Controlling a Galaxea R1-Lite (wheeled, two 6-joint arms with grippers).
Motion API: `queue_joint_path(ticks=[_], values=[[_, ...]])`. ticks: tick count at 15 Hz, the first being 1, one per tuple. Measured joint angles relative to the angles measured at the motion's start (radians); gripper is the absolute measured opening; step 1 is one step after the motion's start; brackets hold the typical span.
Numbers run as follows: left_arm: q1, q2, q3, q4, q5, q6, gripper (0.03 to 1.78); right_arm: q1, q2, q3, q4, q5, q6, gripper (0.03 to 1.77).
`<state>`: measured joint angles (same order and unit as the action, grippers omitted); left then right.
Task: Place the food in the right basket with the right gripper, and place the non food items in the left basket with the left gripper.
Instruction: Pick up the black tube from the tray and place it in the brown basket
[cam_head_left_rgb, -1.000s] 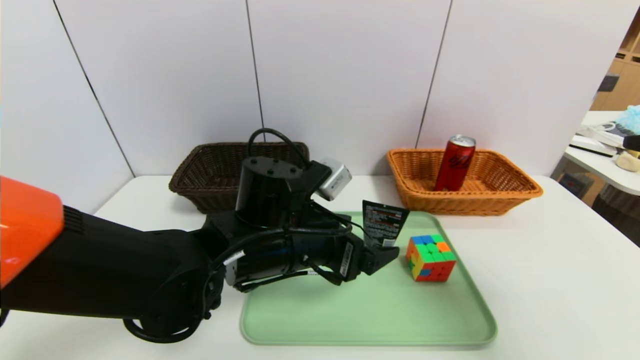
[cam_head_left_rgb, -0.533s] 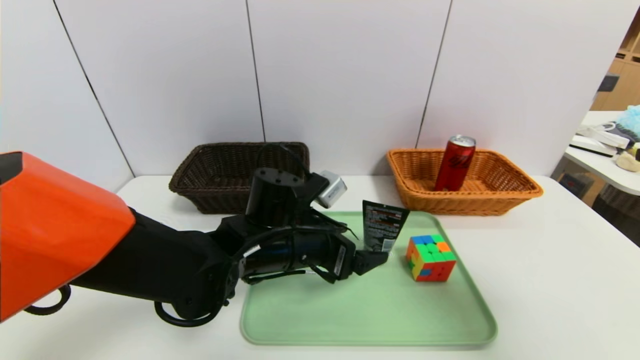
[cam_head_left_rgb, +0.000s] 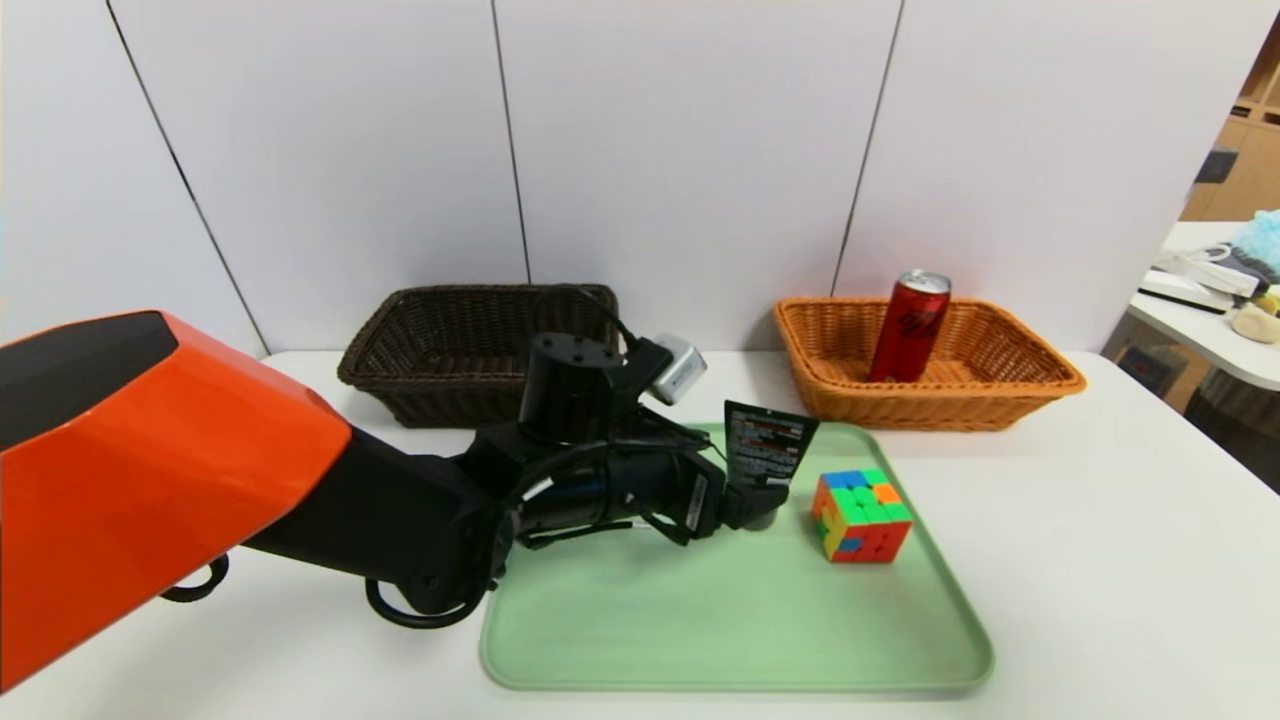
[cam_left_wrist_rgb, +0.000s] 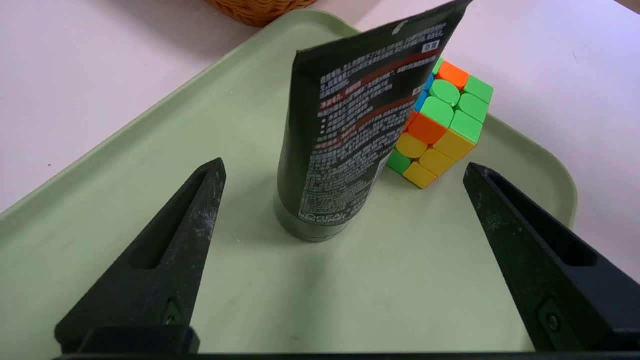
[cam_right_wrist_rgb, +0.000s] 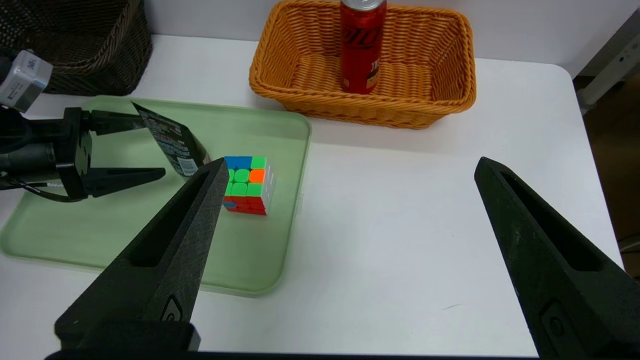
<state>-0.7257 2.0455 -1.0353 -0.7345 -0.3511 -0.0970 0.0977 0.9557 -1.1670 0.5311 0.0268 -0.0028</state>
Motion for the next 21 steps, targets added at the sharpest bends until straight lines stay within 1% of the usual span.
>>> queue_joint_path(ticks=[8,12,15,21], values=[[0.002,0.081,-0.086,0.000,-0.034,-0.014,1.69,0.000,-0.004,0.014,-0.001,0.001,0.000,1.69],[0.002,0.122,-0.137,-0.001,-0.040,-0.020,1.69,0.000,-0.002,0.025,-0.003,0.002,0.000,1.69],[0.001,0.151,-0.171,0.000,-0.057,-0.048,1.69,0.000,-0.002,0.034,-0.003,0.002,0.000,1.69],[0.000,0.187,-0.189,0.000,-0.066,-0.051,1.69,0.000,0.007,0.039,-0.005,0.003,0.000,1.69]])
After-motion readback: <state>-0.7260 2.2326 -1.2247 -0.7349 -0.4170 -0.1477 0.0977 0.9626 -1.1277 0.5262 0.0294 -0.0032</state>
